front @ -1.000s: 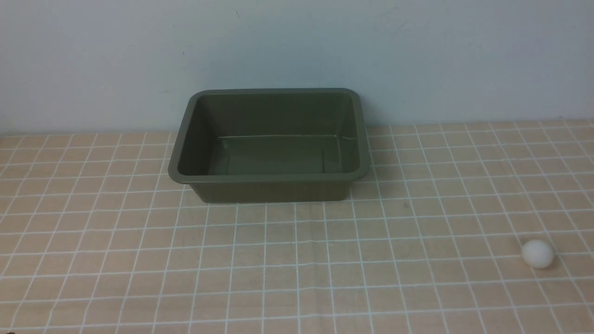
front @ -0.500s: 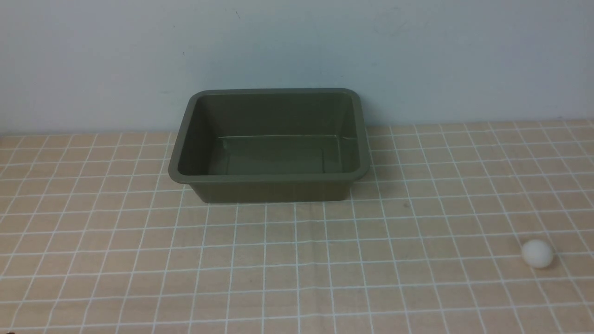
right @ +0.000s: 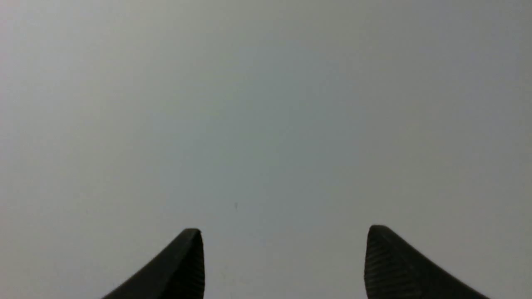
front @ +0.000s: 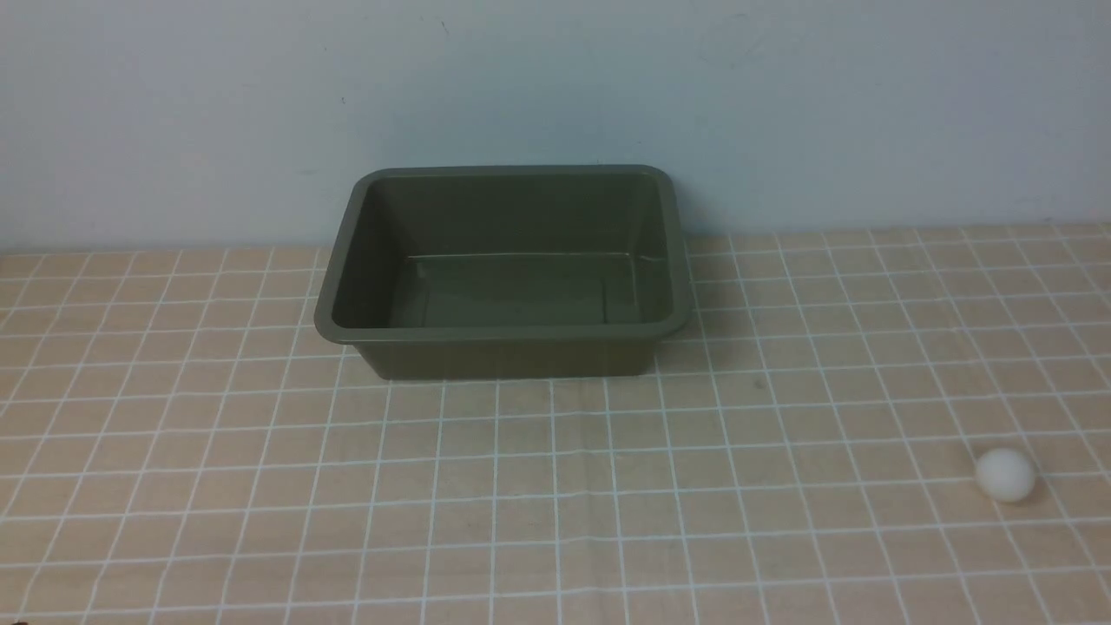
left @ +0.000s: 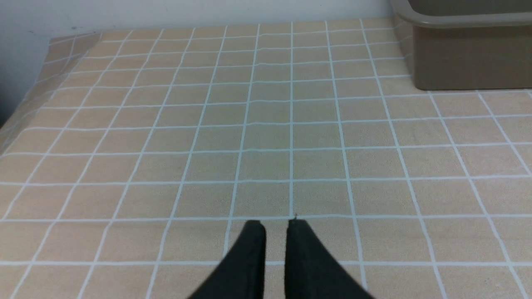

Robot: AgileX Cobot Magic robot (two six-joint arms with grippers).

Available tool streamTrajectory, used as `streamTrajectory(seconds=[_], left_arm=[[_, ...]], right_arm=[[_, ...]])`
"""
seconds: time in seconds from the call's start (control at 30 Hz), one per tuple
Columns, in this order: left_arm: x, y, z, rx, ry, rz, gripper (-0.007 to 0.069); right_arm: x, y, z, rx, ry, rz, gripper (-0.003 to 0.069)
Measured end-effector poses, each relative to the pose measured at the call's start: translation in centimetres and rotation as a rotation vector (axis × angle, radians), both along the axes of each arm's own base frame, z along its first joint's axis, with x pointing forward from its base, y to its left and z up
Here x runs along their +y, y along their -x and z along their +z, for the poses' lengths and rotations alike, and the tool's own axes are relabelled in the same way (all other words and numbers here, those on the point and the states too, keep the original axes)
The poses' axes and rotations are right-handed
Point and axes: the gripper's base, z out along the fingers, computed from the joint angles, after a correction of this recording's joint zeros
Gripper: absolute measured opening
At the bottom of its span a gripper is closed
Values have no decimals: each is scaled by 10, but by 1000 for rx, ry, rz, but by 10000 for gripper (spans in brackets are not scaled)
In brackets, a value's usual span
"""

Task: Put the table tennis balls into the box on the light coffee tablecloth.
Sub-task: 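Reach for and grasp a ping pong ball on the table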

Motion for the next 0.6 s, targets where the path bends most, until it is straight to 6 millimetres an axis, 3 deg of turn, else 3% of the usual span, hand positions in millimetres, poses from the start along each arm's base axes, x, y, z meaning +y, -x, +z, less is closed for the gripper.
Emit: streamTrajectory(seconds=[0.13,0.27,0.5,0.6], left_arm=[[0,0,0,0,0,0,25],[0,0,0,0,0,0,25],[0,0,0,0,0,0,25],[0,0,0,0,0,0,25]], right_arm=[[1,-38,-16,182,-35,23,473],[5,-65,-20,303,-95,82,473],[8,-93,-6,342,-107,123,472],[3,-101,12,288,-96,75,472]])
